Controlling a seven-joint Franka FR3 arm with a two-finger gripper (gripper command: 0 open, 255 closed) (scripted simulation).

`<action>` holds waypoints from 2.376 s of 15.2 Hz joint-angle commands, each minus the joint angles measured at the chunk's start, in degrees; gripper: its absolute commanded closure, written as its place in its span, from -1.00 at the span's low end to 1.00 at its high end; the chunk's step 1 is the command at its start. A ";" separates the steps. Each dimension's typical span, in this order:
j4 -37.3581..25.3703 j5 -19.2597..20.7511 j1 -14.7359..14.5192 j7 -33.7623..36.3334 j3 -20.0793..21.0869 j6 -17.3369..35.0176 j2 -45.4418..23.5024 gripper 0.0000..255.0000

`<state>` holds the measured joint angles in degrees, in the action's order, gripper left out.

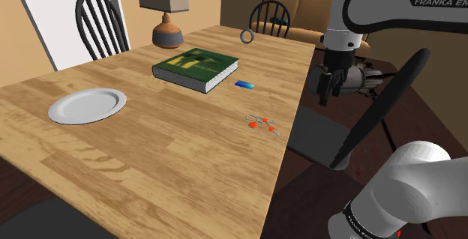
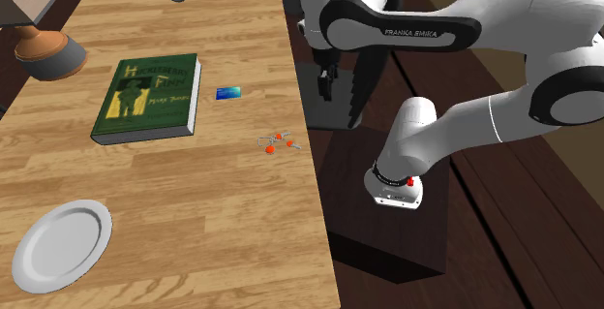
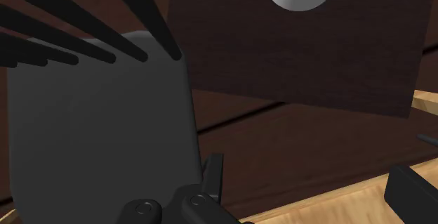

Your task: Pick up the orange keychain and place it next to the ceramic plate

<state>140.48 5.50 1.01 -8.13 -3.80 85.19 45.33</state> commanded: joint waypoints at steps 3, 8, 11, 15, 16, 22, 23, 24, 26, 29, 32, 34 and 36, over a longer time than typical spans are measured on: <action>1.53 -2.14 -1.18 2.15 1.88 2.82 0.03 -1.00; 4.29 -7.15 -4.24 7.30 6.82 10.41 -1.22 -1.00; 5.16 -9.80 -6.05 10.28 9.91 15.29 -2.90 -1.00; 5.34 -12.71 -8.24 14.18 14.13 22.03 -6.19 -1.00; 5.33 -12.78 -8.29 14.28 14.25 22.22 -6.30 -1.00; 9.36 -13.22 -8.46 14.22 14.79 27.18 -7.23 -1.00; 10.36 -13.34 -8.50 14.21 14.93 28.52 -7.57 -1.00; 10.38 -13.34 -8.50 14.21 14.93 28.52 -7.55 -1.00; 10.36 -13.34 -8.50 14.21 14.93 28.52 -7.57 -1.00; 10.36 -13.34 -8.50 14.21 14.93 28.52 -7.57 -1.00; 10.36 -13.34 -8.50 14.20 14.93 28.51 -7.56 1.00; 10.35 -13.34 -8.49 14.21 14.94 28.57 -7.64 1.00; 10.24 -13.35 -8.50 14.25 14.98 28.59 -7.76 1.00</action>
<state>150.31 -7.54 -7.35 6.10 11.02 113.61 37.78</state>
